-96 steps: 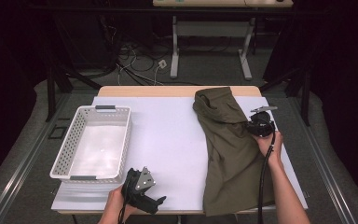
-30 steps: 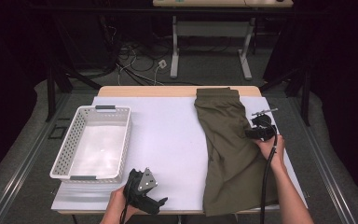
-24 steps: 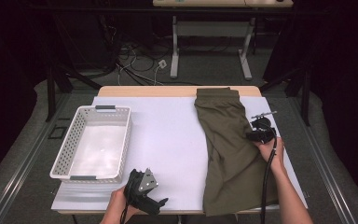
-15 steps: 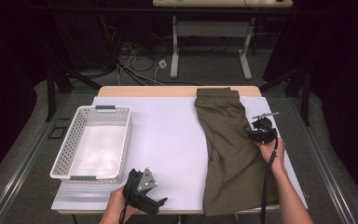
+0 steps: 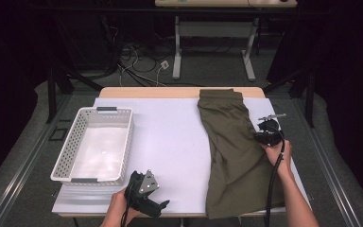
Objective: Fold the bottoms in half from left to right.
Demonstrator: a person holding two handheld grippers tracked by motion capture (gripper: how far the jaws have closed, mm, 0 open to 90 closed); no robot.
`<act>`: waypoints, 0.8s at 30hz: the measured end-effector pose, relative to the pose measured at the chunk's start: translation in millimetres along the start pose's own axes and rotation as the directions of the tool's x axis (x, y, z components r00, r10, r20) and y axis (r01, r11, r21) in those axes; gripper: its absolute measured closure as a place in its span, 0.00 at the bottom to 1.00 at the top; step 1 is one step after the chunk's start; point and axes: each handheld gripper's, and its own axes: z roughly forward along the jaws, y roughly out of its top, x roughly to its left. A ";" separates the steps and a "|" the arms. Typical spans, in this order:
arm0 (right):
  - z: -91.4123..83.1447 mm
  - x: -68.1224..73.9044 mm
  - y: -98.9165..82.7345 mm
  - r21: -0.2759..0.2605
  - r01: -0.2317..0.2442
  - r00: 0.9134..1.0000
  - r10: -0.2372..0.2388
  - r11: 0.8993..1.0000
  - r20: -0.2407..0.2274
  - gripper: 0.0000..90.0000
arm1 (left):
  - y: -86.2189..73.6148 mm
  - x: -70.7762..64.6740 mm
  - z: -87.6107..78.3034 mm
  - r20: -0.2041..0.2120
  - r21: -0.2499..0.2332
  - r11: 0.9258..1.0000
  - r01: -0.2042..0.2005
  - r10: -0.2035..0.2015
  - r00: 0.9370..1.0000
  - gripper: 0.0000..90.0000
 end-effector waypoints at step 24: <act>-20.7 18.8 -2.8 -0.024 0.036 0.999 -0.037 0.999 -0.039 0.43 | -0.1 0.3 -1.1 0.002 0.007 1.000 0.002 -0.002 1.000 0.00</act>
